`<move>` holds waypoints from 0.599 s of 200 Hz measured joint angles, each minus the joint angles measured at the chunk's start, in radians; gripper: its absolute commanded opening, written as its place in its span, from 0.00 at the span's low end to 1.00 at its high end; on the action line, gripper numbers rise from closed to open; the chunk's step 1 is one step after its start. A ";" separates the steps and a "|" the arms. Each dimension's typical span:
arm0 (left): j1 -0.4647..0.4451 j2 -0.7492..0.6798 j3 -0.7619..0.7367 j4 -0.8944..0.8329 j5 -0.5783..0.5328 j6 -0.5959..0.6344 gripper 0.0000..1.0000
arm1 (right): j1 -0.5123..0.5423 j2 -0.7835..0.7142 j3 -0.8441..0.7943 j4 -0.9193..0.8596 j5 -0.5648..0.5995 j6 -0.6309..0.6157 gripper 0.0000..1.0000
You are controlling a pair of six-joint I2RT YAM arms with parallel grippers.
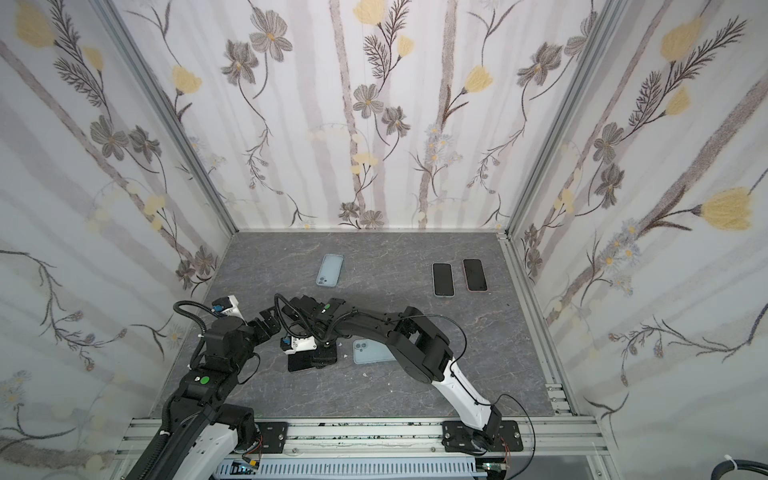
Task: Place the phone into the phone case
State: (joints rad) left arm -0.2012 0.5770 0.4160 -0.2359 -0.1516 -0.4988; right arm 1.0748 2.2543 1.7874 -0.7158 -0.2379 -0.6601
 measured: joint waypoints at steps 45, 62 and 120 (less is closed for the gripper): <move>0.000 0.009 0.001 0.000 0.033 0.001 1.00 | -0.009 -0.067 -0.093 0.075 -0.014 0.019 0.55; -0.001 0.020 0.008 0.000 0.053 0.002 1.00 | -0.012 -0.097 -0.132 0.105 -0.016 0.032 0.55; 0.000 0.101 0.048 0.000 0.120 0.022 0.99 | -0.036 -0.254 -0.333 0.237 -0.029 0.111 0.54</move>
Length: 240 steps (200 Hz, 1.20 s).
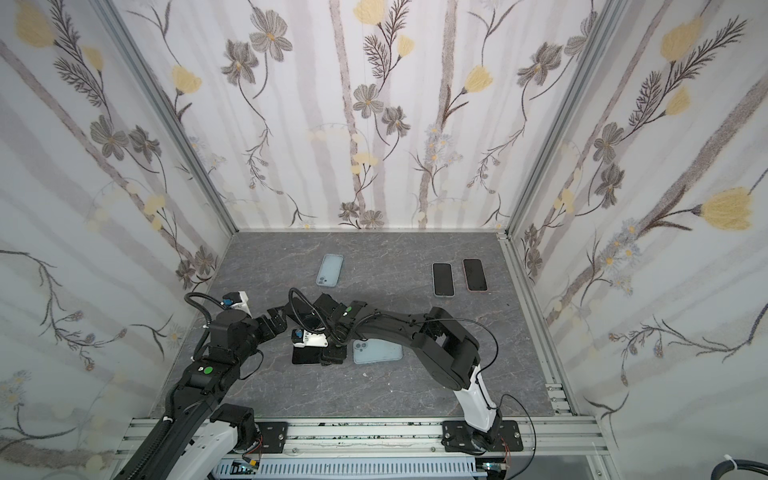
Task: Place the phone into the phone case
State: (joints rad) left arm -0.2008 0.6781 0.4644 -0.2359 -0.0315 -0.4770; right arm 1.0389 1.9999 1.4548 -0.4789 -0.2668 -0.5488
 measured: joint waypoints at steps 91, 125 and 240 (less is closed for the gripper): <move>0.002 0.317 0.175 0.052 0.349 0.033 0.93 | -0.115 -0.317 -0.336 0.169 0.011 0.119 0.53; -0.003 0.430 0.257 0.070 0.588 0.040 0.88 | -0.159 -0.404 -0.389 0.182 0.021 0.122 0.53; -0.124 0.496 0.291 0.153 0.979 0.024 0.62 | -0.183 -0.590 -0.406 0.182 0.062 0.129 0.53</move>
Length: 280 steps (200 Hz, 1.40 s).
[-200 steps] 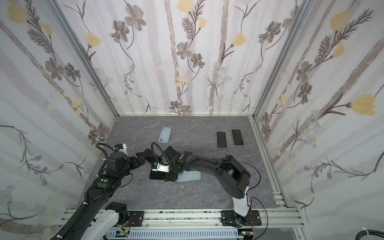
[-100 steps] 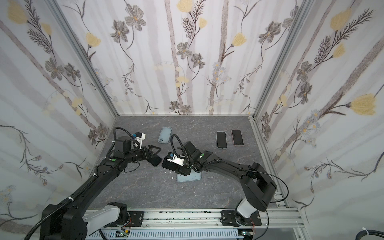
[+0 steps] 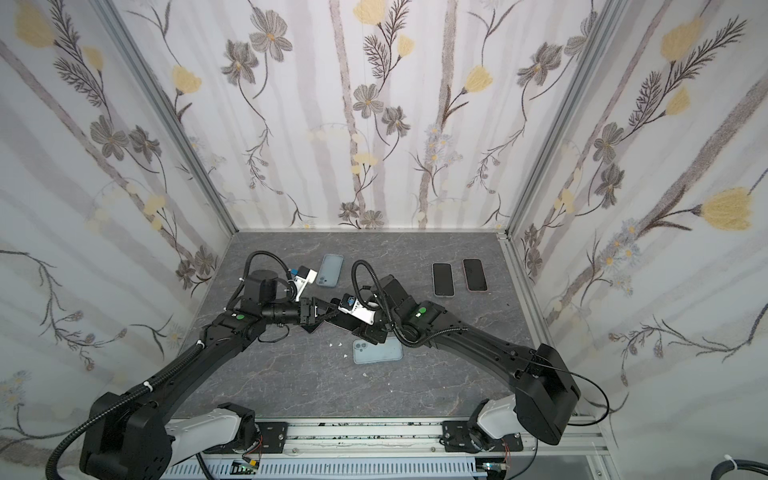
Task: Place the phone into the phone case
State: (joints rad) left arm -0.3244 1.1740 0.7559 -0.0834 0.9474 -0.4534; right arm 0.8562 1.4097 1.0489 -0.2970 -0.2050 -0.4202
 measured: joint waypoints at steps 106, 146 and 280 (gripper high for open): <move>-0.004 0.006 0.013 0.016 0.025 -0.023 0.14 | 0.008 -0.009 0.005 -0.002 0.024 0.000 0.53; -0.003 0.005 0.013 0.005 0.017 -0.037 0.00 | 0.010 -0.011 0.005 -0.001 0.033 0.000 0.54; -0.003 -0.176 -0.014 0.089 -0.195 -0.118 0.00 | 0.016 -0.117 -0.024 0.173 0.087 0.126 1.00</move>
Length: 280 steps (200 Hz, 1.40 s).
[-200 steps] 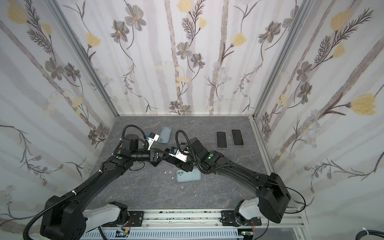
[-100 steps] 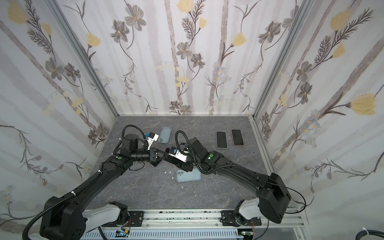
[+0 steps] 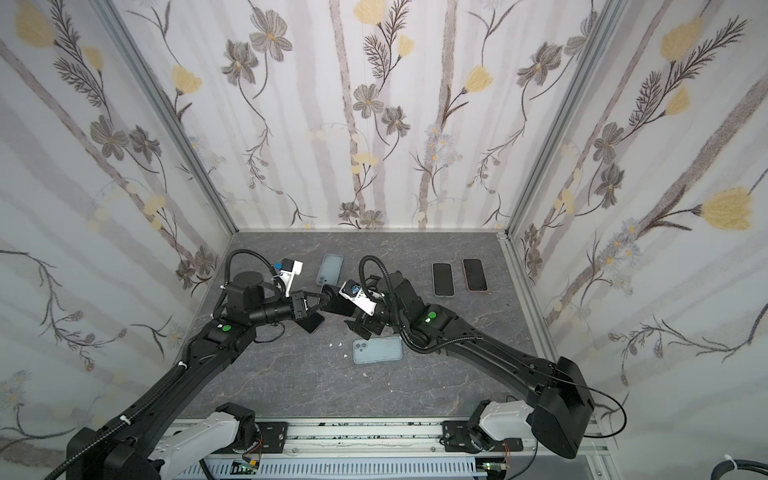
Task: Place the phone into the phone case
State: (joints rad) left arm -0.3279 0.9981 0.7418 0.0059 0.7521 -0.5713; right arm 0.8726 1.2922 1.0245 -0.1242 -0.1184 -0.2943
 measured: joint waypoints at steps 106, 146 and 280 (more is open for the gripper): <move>0.002 -0.129 -0.012 0.397 -0.081 -0.176 0.00 | -0.164 -0.275 -0.070 0.323 -0.047 0.400 0.78; 0.002 -0.153 -0.044 0.607 -0.052 -0.251 0.00 | -0.282 -0.280 -0.060 0.406 -0.244 0.610 0.66; 0.000 -0.149 -0.061 0.882 0.050 -0.353 0.00 | -0.282 -0.090 0.051 0.620 -0.777 0.925 0.38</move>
State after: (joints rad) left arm -0.3275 0.8490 0.6811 0.8879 0.8017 -0.9241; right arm 0.5903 1.2026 1.0752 0.4961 -0.8959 0.6304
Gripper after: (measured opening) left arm 0.070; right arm 0.366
